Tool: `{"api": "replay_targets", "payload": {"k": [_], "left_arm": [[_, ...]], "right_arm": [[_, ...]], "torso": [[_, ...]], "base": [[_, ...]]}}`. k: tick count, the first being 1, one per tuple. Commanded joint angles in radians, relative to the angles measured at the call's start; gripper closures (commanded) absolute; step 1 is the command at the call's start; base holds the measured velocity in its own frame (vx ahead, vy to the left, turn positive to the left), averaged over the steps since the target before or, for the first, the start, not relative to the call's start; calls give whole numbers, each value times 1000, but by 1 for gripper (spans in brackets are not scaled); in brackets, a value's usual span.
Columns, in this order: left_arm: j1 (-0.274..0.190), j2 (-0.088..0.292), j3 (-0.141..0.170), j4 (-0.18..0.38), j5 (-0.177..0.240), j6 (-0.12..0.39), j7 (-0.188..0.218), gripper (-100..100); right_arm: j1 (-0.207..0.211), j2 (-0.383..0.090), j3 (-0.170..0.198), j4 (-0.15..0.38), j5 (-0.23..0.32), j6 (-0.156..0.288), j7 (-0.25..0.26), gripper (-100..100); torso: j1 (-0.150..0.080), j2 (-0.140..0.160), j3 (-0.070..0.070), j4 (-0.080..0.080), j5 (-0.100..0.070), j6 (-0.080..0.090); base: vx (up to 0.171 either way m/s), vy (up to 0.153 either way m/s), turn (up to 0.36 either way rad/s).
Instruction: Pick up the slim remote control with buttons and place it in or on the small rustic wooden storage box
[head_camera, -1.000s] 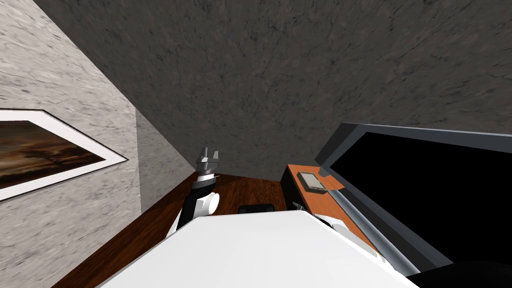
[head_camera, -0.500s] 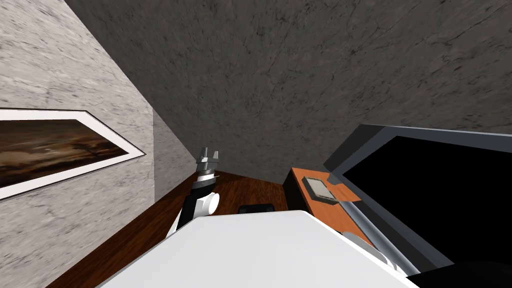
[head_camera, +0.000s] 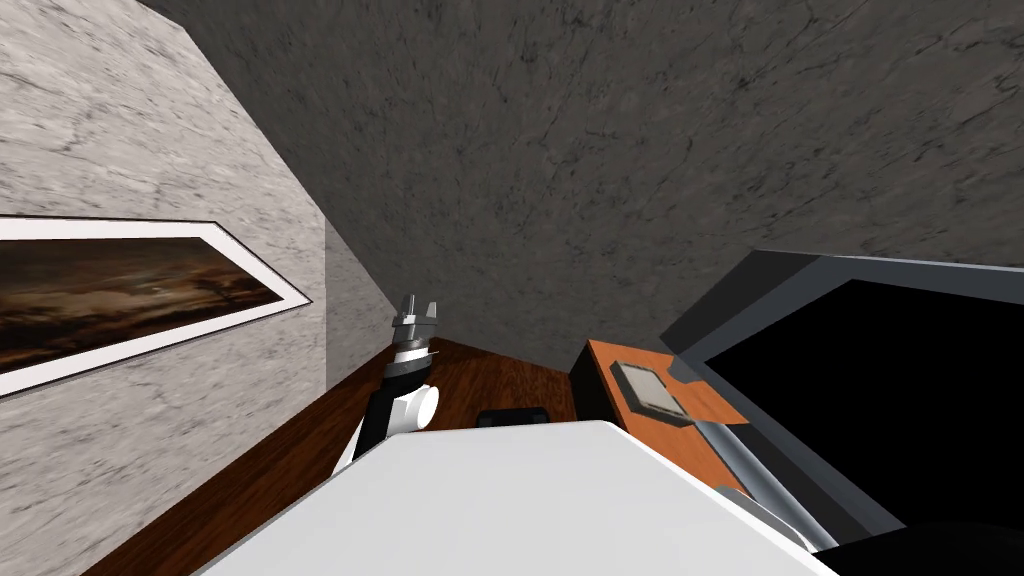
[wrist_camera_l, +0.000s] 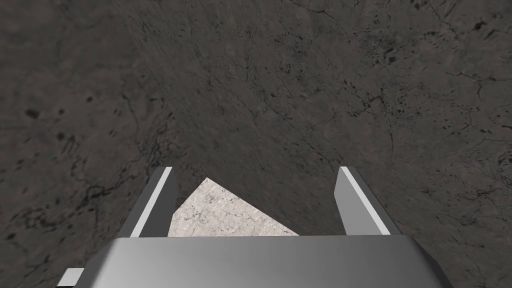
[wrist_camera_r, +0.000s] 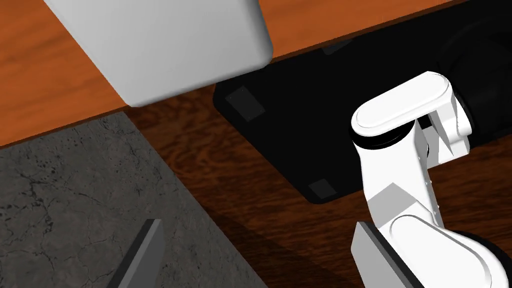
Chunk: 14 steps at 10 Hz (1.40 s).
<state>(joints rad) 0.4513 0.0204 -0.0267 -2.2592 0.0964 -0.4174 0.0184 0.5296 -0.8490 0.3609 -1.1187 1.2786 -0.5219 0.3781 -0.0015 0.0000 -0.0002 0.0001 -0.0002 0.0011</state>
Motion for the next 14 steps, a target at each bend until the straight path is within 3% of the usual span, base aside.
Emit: {"api": "replay_targets", "payload": {"k": [1,5,8,10,11,12,14], "left_arm": [[0,0,0,0,0,0,0,0],[0,0,0,0,0,0,0,0],[0,0,0,0,0,0,0,0],[0,0,0,0,0,0,0,0],[0,0,0,0,0,0,0,0],[0,0,0,0,0,0,0,0],[0,0,0,0,0,0,0,0]], "right_arm": [[-2,-22,15,32,44,7,10,-100],[-1,-67,53,117,151,34,59,-100],[-7,-73,87,167,215,61,91,-100],[-8,-69,88,169,214,60,96,-100],[-7,-70,89,169,216,63,96,0],[-16,-34,103,196,219,86,101,-100],[-26,1,117,224,221,109,105,-100]], "torso": [[0,0,0,0,0,0],[-2,1,1,0,0,0],[-1,2,1,1,0,0],[-2,3,2,1,-1,0],[2,1,1,0,0,0],[3,1,0,0,1,0],[4,1,1,0,1,0]], "base": [[7,-45,120],[-3,-75,141],[-27,-74,97],[-13,-43,36],[0,0,0],[0,0,0],[0,0,0]]}}
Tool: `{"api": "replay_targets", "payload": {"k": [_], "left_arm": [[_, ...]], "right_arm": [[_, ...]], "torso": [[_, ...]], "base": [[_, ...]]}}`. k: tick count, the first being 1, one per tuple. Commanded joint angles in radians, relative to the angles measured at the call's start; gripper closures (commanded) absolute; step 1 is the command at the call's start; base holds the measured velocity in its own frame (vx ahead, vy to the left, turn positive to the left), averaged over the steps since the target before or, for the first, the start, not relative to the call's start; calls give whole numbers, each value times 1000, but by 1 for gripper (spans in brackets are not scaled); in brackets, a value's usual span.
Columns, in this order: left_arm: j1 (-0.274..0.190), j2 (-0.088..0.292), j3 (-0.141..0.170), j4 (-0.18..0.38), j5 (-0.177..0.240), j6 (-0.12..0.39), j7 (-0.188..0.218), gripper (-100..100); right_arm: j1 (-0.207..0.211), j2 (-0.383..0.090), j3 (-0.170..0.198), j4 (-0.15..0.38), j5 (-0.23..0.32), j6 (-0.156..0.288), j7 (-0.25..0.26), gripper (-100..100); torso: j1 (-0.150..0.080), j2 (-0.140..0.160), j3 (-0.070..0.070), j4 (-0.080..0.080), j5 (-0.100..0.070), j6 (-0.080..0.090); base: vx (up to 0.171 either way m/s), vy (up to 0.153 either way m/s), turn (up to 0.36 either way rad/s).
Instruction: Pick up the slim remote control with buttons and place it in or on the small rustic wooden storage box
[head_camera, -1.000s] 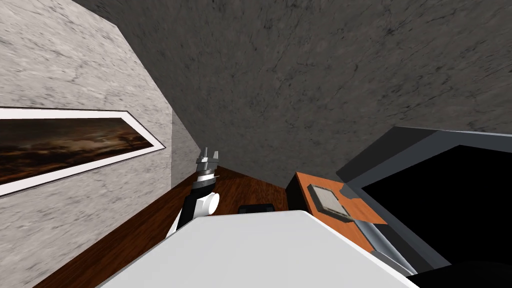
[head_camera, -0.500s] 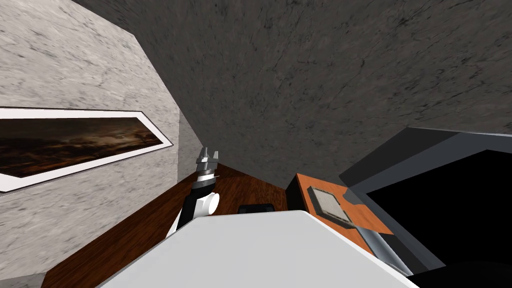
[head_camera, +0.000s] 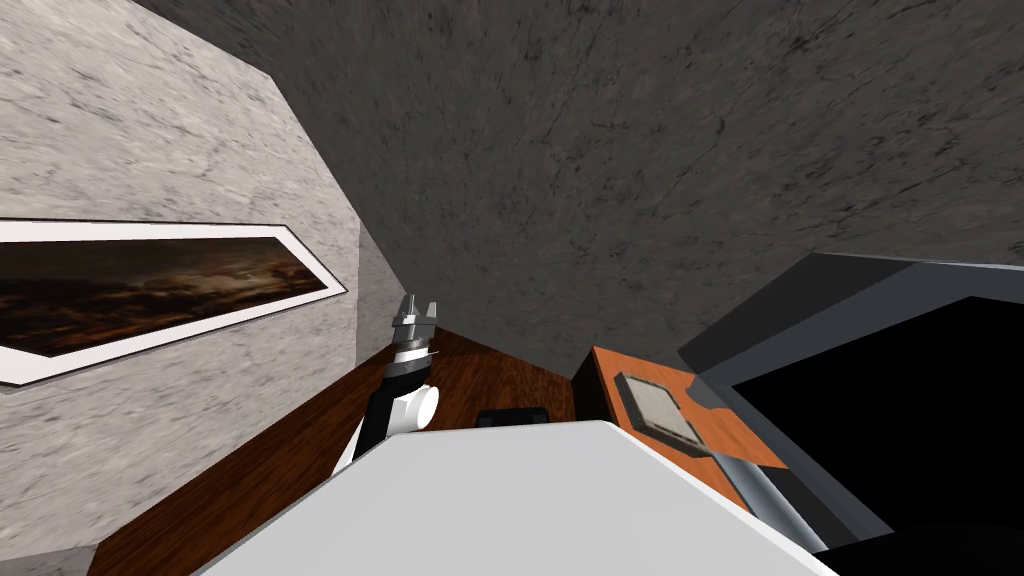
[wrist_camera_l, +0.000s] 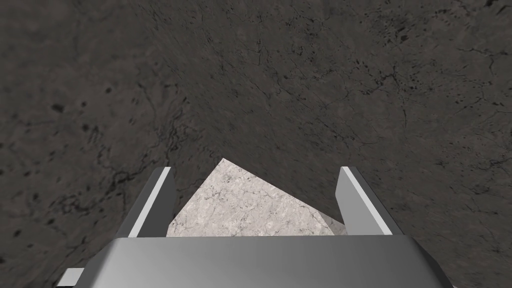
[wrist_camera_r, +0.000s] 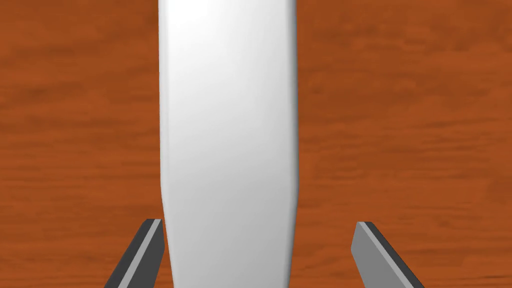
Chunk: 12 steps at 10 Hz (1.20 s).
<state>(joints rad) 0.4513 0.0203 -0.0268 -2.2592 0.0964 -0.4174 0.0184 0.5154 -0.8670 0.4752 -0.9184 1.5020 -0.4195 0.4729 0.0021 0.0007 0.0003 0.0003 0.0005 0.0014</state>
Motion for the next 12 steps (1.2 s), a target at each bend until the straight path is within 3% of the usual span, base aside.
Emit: {"api": "replay_targets", "payload": {"k": [1,3,4,8,9,10,12], "left_arm": [[0,0,0,0,0,0,0,0],[0,0,0,0,0,0,0,0],[0,0,0,0,0,0,0,0],[0,0,0,0,0,0,0,0],[0,0,0,0,0,0,0,0],[0,0,0,0,0,0,0,0],[0,0,0,0,0,0,0,0]], "right_arm": [[-14,28,7,31,-2,13,12,-100],[-11,27,9,25,2,18,3,-100],[-12,29,9,27,1,18,5,100],[-13,28,9,27,1,18,5,100],[-13,28,9,27,1,19,5,0],[-5,-7,-7,3,-4,-11,7,100],[0,-25,-15,-11,-5,-23,5,100]], "torso": [[0,0,0,0,0,0],[0,1,0,0,-1,1],[0,1,0,0,-1,1],[0,1,0,-1,-1,1],[0,1,0,-1,-1,1],[0,1,0,-1,-1,1],[-1,0,0,-1,-1,1]], "base": [[0,0,0],[-7,8,20],[3,-1,12],[0,0,0],[0,0,0],[6,-8,-10],[7,-7,-23]]}}
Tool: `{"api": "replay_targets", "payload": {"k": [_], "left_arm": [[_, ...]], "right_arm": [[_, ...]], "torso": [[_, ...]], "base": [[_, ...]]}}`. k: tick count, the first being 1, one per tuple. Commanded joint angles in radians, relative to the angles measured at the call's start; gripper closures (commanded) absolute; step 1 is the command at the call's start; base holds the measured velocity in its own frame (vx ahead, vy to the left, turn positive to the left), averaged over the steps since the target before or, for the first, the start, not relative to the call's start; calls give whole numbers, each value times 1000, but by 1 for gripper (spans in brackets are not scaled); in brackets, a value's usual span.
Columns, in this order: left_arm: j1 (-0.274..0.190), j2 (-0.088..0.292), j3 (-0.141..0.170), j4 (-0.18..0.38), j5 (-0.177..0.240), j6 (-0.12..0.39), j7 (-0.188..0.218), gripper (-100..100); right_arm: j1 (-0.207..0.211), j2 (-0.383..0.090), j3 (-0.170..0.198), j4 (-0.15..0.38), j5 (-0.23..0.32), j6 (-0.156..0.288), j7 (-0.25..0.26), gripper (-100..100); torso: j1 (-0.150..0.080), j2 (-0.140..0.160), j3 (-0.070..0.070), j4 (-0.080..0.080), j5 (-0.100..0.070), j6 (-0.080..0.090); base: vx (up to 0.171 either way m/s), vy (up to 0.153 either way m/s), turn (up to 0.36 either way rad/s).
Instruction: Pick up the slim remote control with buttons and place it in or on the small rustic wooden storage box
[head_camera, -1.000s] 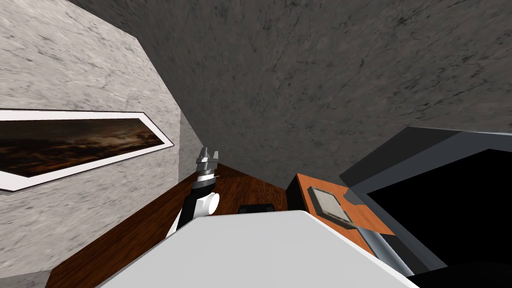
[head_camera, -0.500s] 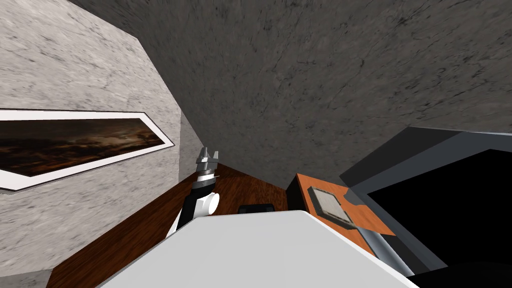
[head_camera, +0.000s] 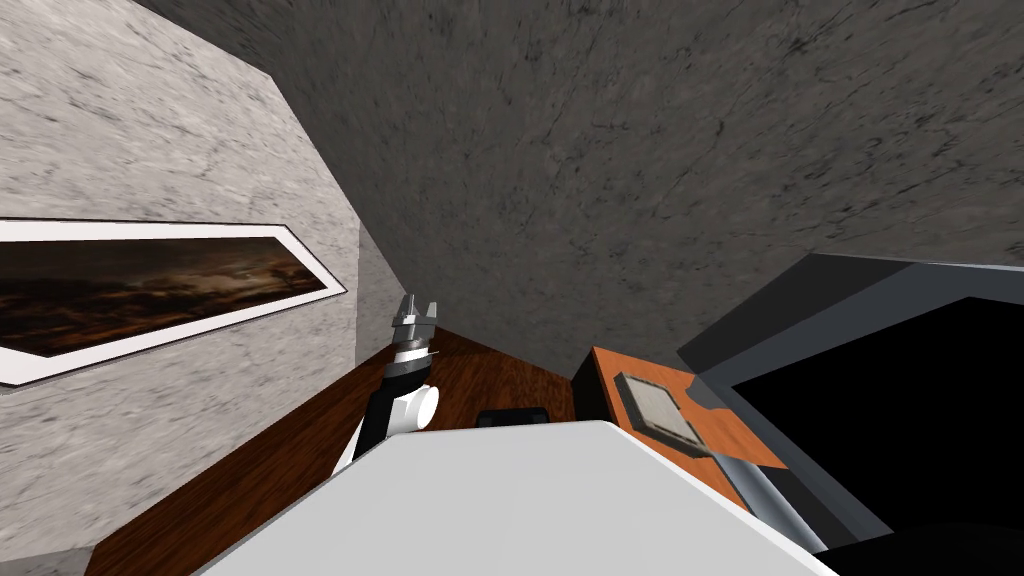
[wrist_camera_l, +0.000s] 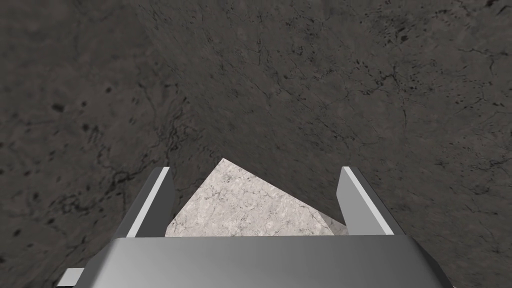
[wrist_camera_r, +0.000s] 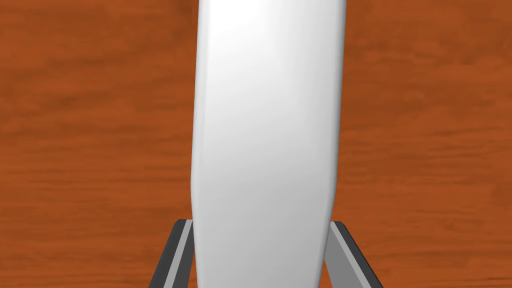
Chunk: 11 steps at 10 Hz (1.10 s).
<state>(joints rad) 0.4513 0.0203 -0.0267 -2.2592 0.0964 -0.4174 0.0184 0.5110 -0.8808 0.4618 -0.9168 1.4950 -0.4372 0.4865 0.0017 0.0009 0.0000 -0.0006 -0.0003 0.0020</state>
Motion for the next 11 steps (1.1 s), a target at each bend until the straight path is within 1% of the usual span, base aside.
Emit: {"api": "replay_targets", "payload": {"k": [1,2,3,4,5,6,7,10,11], "left_arm": [[0,0,0,0,0,0,0,0],[0,0,0,0,0,0,0,0],[0,0,0,0,0,0,0,0],[0,0,0,0,0,0,0,0],[0,0,0,0,0,0,0,0],[0,0,0,0,0,0,0,0],[0,0,0,0,0,0,0,0],[0,0,0,0,0,0,0,0],[0,0,0,0,0,0,0,0]], "right_arm": [[9,-29,-8,-26,0,-17,-11,100],[2,-17,-4,-14,1,-10,-9,100],[2,-20,-4,-15,2,-12,-10,0],[12,-70,-20,-1,3,-26,-7,100],[12,-87,-20,-1,3,-26,-7,100],[16,-124,-27,7,3,-39,-4,100],[16,-124,-27,7,3,-39,-4,100],[15,-211,-34,23,1,-98,9,100],[15,-211,-34,23,1,-98,9,100]], "torso": [[0,0,0,0,0,0],[0,0,0,0,0,0],[1,0,0,0,0,0],[1,0,0,0,0,1],[1,2,1,0,2,1],[1,3,1,0,2,1],[1,3,2,1,2,1],[2,1,0,0,2,1],[1,0,-1,-1,2,1]], "base": [[0,0,0],[0,0,0],[0,0,0],[-19,16,-29],[-27,11,-42],[-21,6,-26],[-13,-1,-14],[1,1,-29],[10,-6,-18]]}}
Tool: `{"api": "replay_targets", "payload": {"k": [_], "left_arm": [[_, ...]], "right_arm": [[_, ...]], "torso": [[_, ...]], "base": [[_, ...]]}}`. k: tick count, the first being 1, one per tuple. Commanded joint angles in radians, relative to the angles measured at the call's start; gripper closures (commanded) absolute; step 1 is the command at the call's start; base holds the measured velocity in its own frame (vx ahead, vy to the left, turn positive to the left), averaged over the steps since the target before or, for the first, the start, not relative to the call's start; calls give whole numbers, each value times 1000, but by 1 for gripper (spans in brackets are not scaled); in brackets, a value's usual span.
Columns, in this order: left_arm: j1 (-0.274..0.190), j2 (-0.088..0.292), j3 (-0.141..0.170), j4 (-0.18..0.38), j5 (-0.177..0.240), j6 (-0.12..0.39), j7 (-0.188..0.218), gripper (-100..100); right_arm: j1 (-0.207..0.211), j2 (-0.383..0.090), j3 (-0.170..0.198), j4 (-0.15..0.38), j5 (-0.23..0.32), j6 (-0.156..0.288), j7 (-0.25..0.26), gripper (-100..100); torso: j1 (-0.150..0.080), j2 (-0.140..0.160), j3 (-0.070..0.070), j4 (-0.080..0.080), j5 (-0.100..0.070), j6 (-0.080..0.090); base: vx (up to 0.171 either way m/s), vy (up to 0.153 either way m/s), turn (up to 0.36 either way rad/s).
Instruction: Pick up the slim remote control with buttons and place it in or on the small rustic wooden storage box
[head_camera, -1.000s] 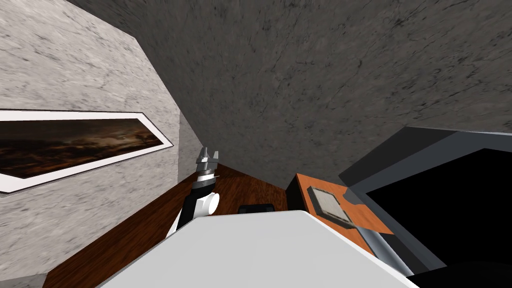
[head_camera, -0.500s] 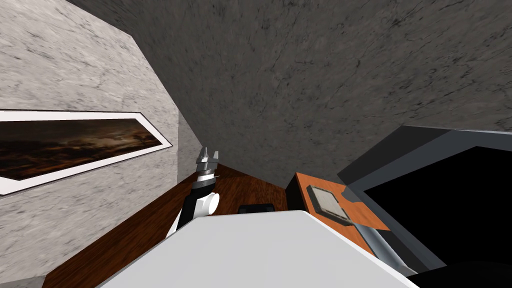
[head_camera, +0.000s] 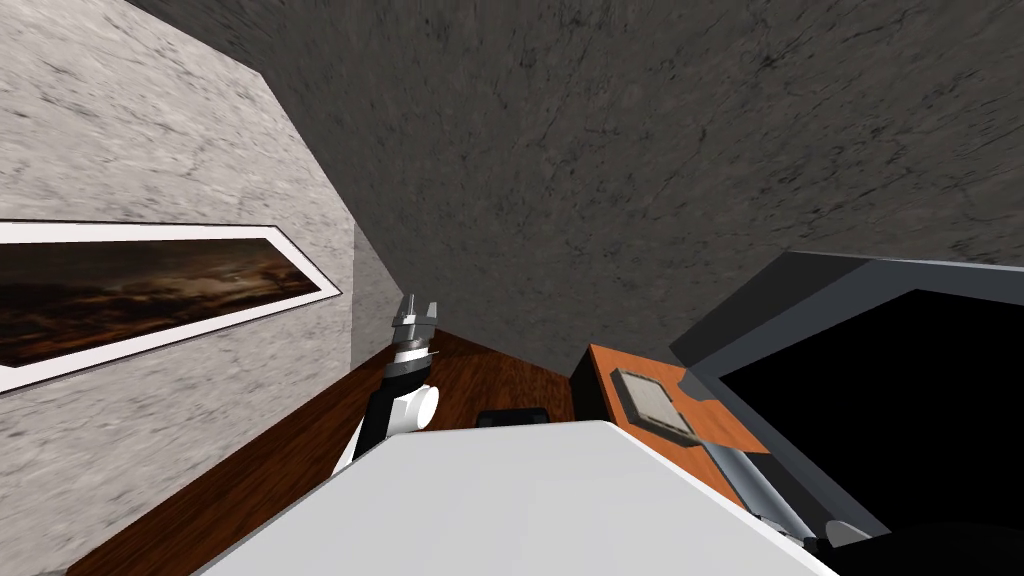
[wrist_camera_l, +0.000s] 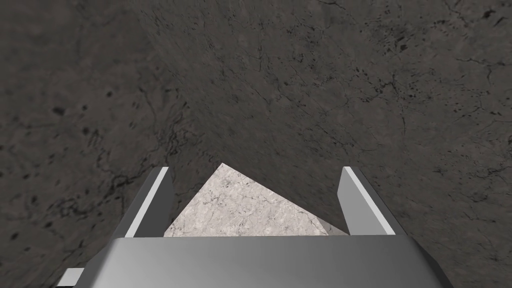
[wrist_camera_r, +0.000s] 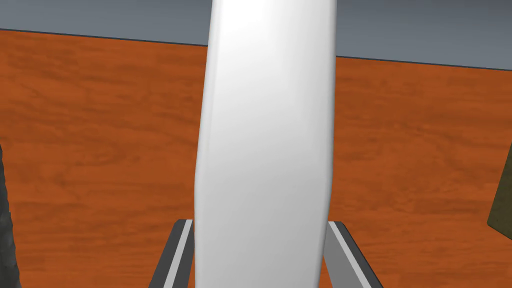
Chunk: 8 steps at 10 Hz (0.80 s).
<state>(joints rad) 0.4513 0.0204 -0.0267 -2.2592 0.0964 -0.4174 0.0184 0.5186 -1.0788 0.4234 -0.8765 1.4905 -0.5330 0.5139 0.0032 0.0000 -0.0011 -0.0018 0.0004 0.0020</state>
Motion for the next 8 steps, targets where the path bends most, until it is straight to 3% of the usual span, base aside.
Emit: {"api": "replay_targets", "payload": {"k": [1,7,8], "left_arm": [[0,0,0,0,0,0,0,0],[0,0,0,0,0,0,0,0],[0,0,0,0,0,0,0,0]], "right_arm": [[4,-36,5,-14,5,-28,-12,100],[-38,-117,33,-11,-1,-198,23,100],[-38,-117,33,-11,-1,-205,23,100]], "torso": [[0,0,0,0,0,0],[0,-5,-4,-2,0,-1],[0,-5,-4,-3,0,-2]], "base": [[13,-1,-15],[45,-16,-24],[41,-10,1]]}}
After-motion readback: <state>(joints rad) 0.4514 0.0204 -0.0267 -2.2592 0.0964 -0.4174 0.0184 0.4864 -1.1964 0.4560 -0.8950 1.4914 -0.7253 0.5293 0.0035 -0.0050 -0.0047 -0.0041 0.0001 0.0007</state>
